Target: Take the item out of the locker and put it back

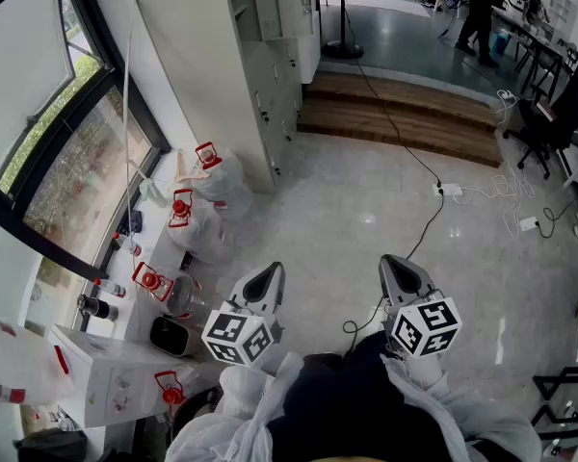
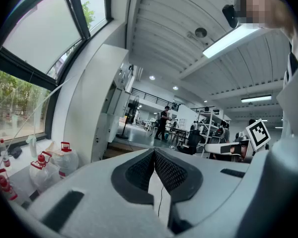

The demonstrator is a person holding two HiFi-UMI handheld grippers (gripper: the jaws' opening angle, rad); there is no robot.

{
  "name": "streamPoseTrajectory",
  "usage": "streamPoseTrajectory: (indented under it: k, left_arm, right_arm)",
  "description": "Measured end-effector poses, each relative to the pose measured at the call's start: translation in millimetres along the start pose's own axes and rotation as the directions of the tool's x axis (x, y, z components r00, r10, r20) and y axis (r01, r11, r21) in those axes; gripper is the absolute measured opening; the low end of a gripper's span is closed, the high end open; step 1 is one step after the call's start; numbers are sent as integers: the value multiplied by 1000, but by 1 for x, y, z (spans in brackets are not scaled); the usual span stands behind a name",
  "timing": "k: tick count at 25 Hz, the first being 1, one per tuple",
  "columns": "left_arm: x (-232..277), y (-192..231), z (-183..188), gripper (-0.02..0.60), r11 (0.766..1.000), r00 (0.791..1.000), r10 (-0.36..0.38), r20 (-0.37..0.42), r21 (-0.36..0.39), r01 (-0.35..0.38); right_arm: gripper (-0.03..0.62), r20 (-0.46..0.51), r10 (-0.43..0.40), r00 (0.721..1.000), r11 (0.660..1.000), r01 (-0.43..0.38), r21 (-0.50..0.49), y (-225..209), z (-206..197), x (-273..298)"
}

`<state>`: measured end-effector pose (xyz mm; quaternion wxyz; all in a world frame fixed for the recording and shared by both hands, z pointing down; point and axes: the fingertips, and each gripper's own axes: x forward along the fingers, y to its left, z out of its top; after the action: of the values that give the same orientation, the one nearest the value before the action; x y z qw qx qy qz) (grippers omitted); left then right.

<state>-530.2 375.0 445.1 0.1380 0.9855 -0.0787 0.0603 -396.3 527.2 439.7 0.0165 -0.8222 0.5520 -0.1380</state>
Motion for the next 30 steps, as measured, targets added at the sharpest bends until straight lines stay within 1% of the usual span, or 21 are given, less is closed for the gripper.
streamPoseTrajectory:
  k: [9, 13, 16, 19, 23, 30]
  left_arm:
    - [-9, 6, 0, 8, 1000, 1000, 16, 4, -11, -16]
    - [-6, 7, 0, 8, 999, 1000, 25, 12, -23, -25]
    - [1, 7, 2, 8, 1000, 1000, 25, 16, -14, -24]
    - [9, 14, 3, 8, 999, 999, 35, 19, -9, -35]
    - [27, 30, 5, 8, 998, 998, 60, 17, -26, -59]
    - [79, 52, 18, 8, 996, 996, 84, 17, -28, -83]
  right_arm:
    - [0, 8, -20, 1000, 1000, 20, 18, 6, 0, 0]
    - [0, 0, -13, 1000, 1000, 13, 23, 5, -2, 1]
    - [0, 4, -2, 1000, 1000, 2, 30, 1, 0, 7]
    - [0, 7, 17, 1000, 999, -17, 29, -2, 3, 20]
    - [0, -6, 38, 999, 999, -38, 19, -9, 8, 44]
    - [0, -29, 66, 997, 998, -66, 22, -41, 18, 97]
